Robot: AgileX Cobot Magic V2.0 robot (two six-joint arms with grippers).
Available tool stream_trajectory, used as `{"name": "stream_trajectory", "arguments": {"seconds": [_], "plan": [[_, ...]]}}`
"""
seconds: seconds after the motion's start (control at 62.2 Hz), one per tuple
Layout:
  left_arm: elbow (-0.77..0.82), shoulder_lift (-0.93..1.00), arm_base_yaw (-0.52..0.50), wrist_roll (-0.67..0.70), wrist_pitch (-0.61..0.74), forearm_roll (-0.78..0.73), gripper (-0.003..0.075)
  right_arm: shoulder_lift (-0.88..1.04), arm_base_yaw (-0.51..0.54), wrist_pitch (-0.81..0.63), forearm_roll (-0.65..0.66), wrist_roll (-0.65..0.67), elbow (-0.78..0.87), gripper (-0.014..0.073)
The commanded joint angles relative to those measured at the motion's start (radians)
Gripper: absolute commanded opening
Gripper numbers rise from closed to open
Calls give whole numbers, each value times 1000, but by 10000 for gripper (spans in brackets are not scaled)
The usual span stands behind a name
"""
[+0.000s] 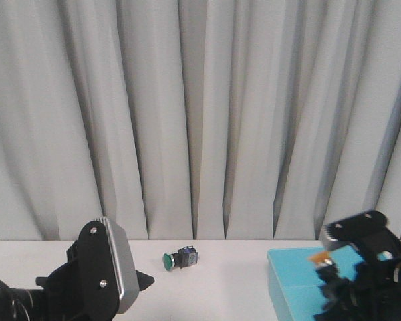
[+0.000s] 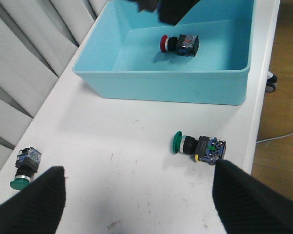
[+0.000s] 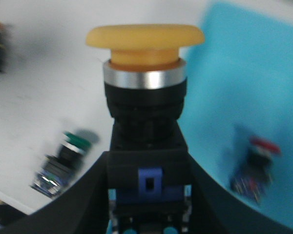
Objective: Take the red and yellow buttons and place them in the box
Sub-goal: 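Lower the yellow button into the blue box and open the right gripper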
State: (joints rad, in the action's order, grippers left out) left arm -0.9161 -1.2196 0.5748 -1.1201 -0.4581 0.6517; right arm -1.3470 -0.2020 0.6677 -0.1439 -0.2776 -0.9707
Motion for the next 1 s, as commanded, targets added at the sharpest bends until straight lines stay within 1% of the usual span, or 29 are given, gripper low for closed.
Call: {"name": "stream_trajectory", "arguments": {"seconds": [0.0, 0.08, 0.145, 0.402, 0.515, 0.643, 0.852, 0.981], "plan": [[-31, 20, 0, 12, 53, 25, 587, -2, 77, 43, 22, 48, -31, 189], [-31, 20, 0, 15, 51, 26, 587, -35, 119, 59, 22, 55, -31, 189], [-31, 20, 0, 15, 49, 26, 587, -68, 131, 52, 22, 56, -31, 190], [-31, 20, 0, 43, 41, 26, 587, -217, 130, -31, 46, 82, -31, 195], [-31, 20, 0, 45, 34, 26, 587, -281, 130, -89, 49, 96, -31, 198], [-31, 20, 0, 45, 33, 26, 587, -350, 130, -152, 85, 101, -31, 199], [-31, 20, 0, 45, 31, 26, 587, -417, 130, -181, 85, 101, -31, 207], [-31, 20, 0, 45, 30, 26, 587, -426, 130, -188, 86, 101, -31, 221]]}}
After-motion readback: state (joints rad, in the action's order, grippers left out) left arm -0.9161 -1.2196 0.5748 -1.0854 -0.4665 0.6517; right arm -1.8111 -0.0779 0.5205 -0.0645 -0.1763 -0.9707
